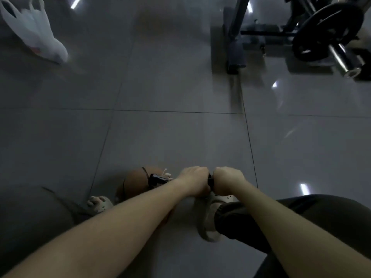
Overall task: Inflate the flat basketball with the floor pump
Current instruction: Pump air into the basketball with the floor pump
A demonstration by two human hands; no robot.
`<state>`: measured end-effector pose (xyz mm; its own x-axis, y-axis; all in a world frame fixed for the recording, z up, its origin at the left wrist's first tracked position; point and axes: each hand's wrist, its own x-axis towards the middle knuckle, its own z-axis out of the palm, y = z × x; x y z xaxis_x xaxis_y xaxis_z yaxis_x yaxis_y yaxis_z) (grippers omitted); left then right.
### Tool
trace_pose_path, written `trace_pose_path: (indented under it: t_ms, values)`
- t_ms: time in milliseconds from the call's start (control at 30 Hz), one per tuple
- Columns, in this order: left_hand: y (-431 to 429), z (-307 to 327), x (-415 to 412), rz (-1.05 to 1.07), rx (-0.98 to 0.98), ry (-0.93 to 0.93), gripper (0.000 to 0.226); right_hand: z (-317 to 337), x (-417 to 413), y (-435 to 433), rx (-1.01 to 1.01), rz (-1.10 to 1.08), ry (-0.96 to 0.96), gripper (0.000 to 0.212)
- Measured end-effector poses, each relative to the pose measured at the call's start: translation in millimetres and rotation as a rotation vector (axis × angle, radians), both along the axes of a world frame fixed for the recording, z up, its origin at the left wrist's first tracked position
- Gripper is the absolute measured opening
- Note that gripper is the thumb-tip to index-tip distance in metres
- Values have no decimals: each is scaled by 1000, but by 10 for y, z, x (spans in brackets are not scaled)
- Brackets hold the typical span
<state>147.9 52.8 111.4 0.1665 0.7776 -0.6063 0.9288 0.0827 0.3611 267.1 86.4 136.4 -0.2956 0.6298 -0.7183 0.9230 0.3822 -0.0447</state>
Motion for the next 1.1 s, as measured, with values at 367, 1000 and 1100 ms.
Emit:
trace_pose_path:
  t_ms: [367, 1000, 1100]
  values:
    - [326, 957, -195, -111, -20, -92, 9, 964, -59, 388, -316, -112, 31, 20]
    - [36, 31, -26, -24, -51, -15, 18, 117, -66, 27, -103, 18, -51, 14]
    - [136, 486, -81, -89, -51, -31, 20, 566, -70, 129, -203, -18, -40, 19]
